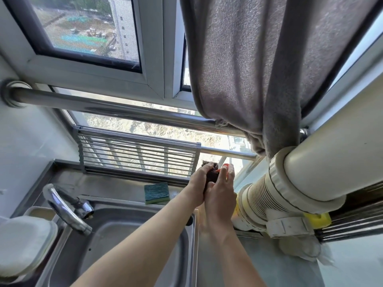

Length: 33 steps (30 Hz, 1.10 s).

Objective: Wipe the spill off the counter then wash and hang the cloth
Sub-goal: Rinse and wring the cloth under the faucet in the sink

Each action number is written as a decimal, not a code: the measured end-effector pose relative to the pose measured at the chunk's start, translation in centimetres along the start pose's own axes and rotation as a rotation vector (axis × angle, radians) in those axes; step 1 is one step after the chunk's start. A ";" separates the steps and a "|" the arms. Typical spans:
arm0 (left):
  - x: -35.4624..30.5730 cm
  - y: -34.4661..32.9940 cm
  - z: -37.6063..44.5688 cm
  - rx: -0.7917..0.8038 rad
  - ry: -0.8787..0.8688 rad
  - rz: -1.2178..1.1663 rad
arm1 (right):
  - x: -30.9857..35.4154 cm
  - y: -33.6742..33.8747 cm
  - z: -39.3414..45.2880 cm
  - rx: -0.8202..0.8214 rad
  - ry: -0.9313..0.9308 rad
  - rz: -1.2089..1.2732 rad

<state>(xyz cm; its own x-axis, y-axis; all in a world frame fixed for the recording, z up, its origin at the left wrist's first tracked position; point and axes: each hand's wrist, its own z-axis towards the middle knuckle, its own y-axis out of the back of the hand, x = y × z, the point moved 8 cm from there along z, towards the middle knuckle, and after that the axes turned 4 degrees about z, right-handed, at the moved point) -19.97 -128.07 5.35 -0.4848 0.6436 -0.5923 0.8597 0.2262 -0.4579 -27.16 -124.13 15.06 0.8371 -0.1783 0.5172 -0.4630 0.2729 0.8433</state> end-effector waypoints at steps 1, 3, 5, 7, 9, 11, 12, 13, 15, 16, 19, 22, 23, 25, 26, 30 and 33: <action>0.0 0.0 -0.1 -0.003 0.001 0.001 | -0.1 0.1 0.0 0.002 -0.006 0.004; 0.3 0.2 0.0 -0.021 0.005 -0.001 | -0.3 0.2 0.0 0.005 -0.011 0.013; 0.3 0.2 0.0 -0.037 0.001 -0.008 | -0.4 0.0 0.1 0.017 -0.021 0.013; 0.3 0.1 -0.2 -0.032 -0.001 -0.018 | -0.4 -0.2 0.3 0.028 -0.032 0.019; 0.2 0.0 -0.5 -0.016 0.001 -0.047 | -0.5 -0.1 0.5 0.022 -0.052 0.047; 0.2 0.1 -1.1 -0.016 0.007 -0.057 | -0.5 0.3 0.2 -0.008 -0.073 0.103; 0.3 0.4 -1.1 -0.026 0.007 -0.068 | -0.4 0.5 -0.1 -0.031 -0.074 0.128; 0.4 0.8 -1.3 -0.043 0.007 -0.066 | -0.2 0.6 -0.5 -0.059 -0.071 0.141; 0.7 1.6 -1.6 -0.067 0.003 -0.102 | 0.6 0.8 -1.8 -0.127 -0.051 0.142; 0.9 2.1 -1.6 -0.073 -0.001 -0.125 | 1.1 0.9 -2.5 -0.161 -0.036 0.144; 1.4 3.9 -3.1 -0.074 0.009 -0.178 | 2.3 0.8 -4.5 -0.239 0.069 0.237; 2.2 5.6 -5.1 0.030 0.034 -0.295 | 2.7 -0.8 -6.8 -0.222 0.129 0.418; 2.4 6.3 -6.0 0.061 0.038 -0.309 | 2.7 -1.7 -7.5 -0.190 0.115 0.432; 3.5 8.3 -7.5 0.075 0.045 -0.266 | 2.4 -4.0 -9.1 -0.125 0.073 0.410; 4.2 9.4 -8.4 0.061 0.050 -0.232 | 2.4 -5.1 -10.0 -0.096 0.056 0.394; 7.7 15.3 -10.4 -0.112 0.076 -0.091 | 1.9 -9.2 -14.0 0.035 -0.037 0.369; 9.6 18.9 -11.2 -0.198 0.083 -0.078 | 2.2 -11.4 -17.1 0.110 -0.094 0.416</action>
<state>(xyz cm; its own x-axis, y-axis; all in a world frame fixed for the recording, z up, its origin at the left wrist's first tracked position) -6.57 -109.36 -1.58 -0.5431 0.6745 -0.5001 0.8389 0.4116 -0.3561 -15.10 -111.46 4.08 0.5451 -0.1617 0.8226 -0.7873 0.2384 0.5686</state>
